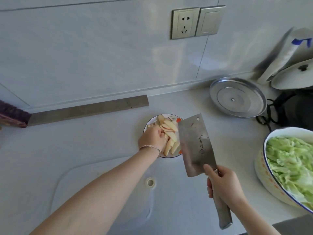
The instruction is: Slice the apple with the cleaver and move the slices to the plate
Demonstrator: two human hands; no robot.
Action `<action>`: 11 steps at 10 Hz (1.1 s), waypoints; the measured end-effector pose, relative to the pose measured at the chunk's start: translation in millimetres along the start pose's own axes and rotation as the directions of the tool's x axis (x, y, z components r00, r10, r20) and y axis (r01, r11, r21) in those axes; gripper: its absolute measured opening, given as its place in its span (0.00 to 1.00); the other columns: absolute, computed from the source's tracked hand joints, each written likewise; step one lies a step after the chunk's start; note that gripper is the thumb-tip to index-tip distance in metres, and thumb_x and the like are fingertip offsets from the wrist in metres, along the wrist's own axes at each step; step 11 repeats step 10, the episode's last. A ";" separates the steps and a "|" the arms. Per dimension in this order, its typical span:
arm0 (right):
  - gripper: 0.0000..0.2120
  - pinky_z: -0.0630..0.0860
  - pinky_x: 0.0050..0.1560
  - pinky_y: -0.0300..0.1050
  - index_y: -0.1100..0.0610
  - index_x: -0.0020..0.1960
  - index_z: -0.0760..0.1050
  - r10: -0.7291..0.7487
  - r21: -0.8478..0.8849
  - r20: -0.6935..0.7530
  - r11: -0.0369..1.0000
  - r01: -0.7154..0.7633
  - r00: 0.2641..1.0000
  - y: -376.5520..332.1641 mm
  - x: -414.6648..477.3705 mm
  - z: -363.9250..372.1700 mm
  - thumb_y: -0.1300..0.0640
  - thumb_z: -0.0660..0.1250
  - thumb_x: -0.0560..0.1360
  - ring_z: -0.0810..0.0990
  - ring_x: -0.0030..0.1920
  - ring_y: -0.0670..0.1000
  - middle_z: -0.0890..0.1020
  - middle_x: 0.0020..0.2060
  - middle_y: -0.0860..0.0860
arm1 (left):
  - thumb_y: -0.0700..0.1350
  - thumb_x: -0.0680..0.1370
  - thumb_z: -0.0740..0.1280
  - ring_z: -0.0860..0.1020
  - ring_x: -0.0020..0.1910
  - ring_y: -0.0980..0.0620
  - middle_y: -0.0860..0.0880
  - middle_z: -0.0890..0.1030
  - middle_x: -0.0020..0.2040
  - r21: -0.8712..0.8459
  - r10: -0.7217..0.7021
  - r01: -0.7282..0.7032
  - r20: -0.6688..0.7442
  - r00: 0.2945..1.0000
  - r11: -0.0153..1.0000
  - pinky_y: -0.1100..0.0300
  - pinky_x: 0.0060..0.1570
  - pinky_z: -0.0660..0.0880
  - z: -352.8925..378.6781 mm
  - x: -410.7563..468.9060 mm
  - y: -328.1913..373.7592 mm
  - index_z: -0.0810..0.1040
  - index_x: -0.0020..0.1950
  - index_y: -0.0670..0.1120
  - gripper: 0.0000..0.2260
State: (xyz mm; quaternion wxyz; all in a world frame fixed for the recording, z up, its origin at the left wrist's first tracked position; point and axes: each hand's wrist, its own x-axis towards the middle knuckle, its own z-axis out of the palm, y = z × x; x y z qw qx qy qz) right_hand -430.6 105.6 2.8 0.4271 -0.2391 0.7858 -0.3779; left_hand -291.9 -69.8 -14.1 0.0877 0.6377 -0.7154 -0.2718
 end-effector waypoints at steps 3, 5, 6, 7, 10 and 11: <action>0.13 0.76 0.36 0.38 0.55 0.43 0.76 -0.008 -0.153 0.331 0.986 0.062 0.944 -6.1 -26.3 111.3 0.45 0.65 0.75 0.79 0.27 0.44 0.81 0.29 0.49 | 0.41 0.76 0.60 0.78 0.51 0.43 0.46 0.81 0.52 -0.011 -0.266 0.268 -0.166 0.949 0.963 0.60 0.43 0.68 -68.5 -54.8 -125.6 0.78 0.49 0.47 0.08; 0.20 0.68 0.33 0.37 0.58 0.40 0.74 0.074 -0.272 0.335 0.962 0.022 0.939 16.6 -32.8 190.1 0.46 0.55 0.81 0.74 0.31 0.46 0.76 0.30 0.50 | 0.41 0.76 0.60 0.72 0.40 0.48 0.48 0.81 0.47 0.022 -0.288 0.294 -0.139 0.947 0.956 0.61 0.39 0.66 -98.1 -79.7 -181.9 0.72 0.40 0.51 0.07; 0.22 0.68 0.36 0.42 0.59 0.39 0.75 0.089 -0.386 0.268 0.922 0.022 0.959 29.2 -35.0 207.8 0.46 0.53 0.81 0.72 0.32 0.49 0.74 0.30 0.51 | 0.41 0.75 0.60 0.72 0.41 0.47 0.48 0.81 0.48 0.068 -0.286 0.293 -0.096 0.953 0.954 0.62 0.40 0.66 -99.2 -96.3 -204.9 0.72 0.41 0.51 0.06; 0.20 0.68 0.35 0.42 0.54 0.34 0.68 0.091 -0.471 0.127 0.882 -0.021 0.988 34.0 -41.5 218.3 0.46 0.54 0.81 0.74 0.33 0.50 0.73 0.30 0.50 | 0.42 0.75 0.60 0.77 0.48 0.46 0.48 0.80 0.51 0.083 -0.290 0.293 -0.049 0.956 0.953 0.62 0.42 0.68 -103.9 -103.3 -226.6 0.73 0.43 0.50 0.05; 0.10 0.73 0.40 0.44 0.60 0.44 0.74 0.045 -0.634 -0.021 0.772 -0.048 0.999 21.8 -62.6 234.8 0.53 0.63 0.78 0.80 0.47 0.56 0.78 0.40 0.55 | 0.42 0.76 0.58 0.77 0.52 0.47 0.49 0.80 0.53 0.155 -0.198 0.189 0.045 0.979 0.970 0.60 0.47 0.71 -124.4 -101.8 -240.9 0.76 0.48 0.50 0.08; 0.10 0.73 0.40 0.44 0.60 0.44 0.74 0.045 -0.634 -0.021 0.772 -0.048 0.999 21.8 -62.6 234.8 0.53 0.63 0.78 0.80 0.47 0.56 0.78 0.40 0.55 | 0.42 0.76 0.58 0.77 0.52 0.47 0.49 0.80 0.53 0.155 -0.198 0.189 0.045 0.979 0.970 0.60 0.47 0.71 -124.4 -101.8 -240.9 0.76 0.48 0.50 0.08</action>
